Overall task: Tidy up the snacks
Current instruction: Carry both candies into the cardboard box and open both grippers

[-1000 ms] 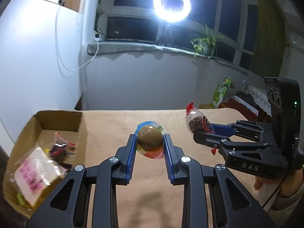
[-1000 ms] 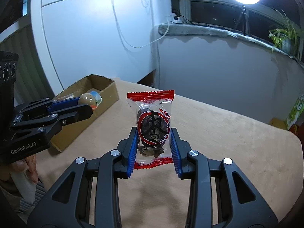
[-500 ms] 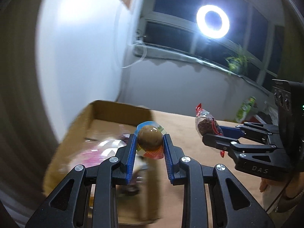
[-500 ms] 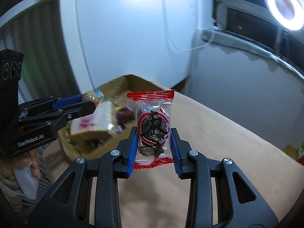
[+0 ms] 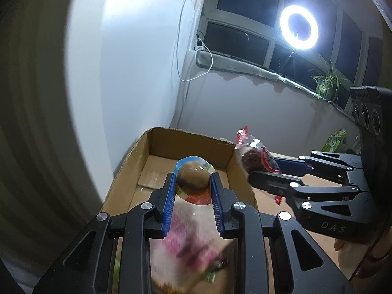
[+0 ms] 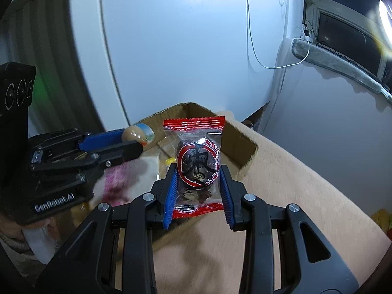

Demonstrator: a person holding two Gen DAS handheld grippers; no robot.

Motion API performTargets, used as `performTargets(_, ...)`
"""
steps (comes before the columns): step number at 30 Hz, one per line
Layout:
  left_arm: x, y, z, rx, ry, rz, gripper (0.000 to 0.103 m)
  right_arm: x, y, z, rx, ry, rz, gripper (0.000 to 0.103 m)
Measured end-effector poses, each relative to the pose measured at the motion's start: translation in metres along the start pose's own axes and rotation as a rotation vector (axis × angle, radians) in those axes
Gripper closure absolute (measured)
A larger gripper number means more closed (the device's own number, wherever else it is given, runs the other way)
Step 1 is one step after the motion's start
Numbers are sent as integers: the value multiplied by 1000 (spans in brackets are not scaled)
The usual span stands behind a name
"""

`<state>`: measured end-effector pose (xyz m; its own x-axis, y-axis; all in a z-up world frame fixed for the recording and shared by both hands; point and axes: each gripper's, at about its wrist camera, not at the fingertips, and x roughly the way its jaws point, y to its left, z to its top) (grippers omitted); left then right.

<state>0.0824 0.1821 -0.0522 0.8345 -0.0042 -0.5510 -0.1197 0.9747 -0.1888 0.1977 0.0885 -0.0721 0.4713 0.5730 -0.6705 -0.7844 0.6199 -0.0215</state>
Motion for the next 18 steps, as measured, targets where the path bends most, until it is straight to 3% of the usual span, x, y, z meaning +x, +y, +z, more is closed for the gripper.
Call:
performTargets(4, 12, 2, 7, 7, 10, 5, 76, 16, -7, 15, -6, -4, 1, 69)
performTargets(7, 17, 4, 7, 9, 27, 19, 68, 34, -11, 21, -5, 10, 18, 67)
performTargets(9, 18, 5, 6, 4, 40, 28, 55, 37, -15, 20, 8, 8, 7, 57)
performTargets(11, 10, 7, 3, -3, 21, 31, 28, 32, -20, 15, 39, -8, 14, 50)
performTargets(12, 5, 8, 1, -7, 8, 32, 25, 29, -22, 12, 49, -14, 10, 49)
performTargets(16, -9, 17, -8, -31, 1, 57, 23, 6, -26, -1, 82, -43, -2, 44)
performTargets(18, -16, 21, -11, -40, -5, 64, 23, -9, -26, -8, 91, -75, -25, 30)
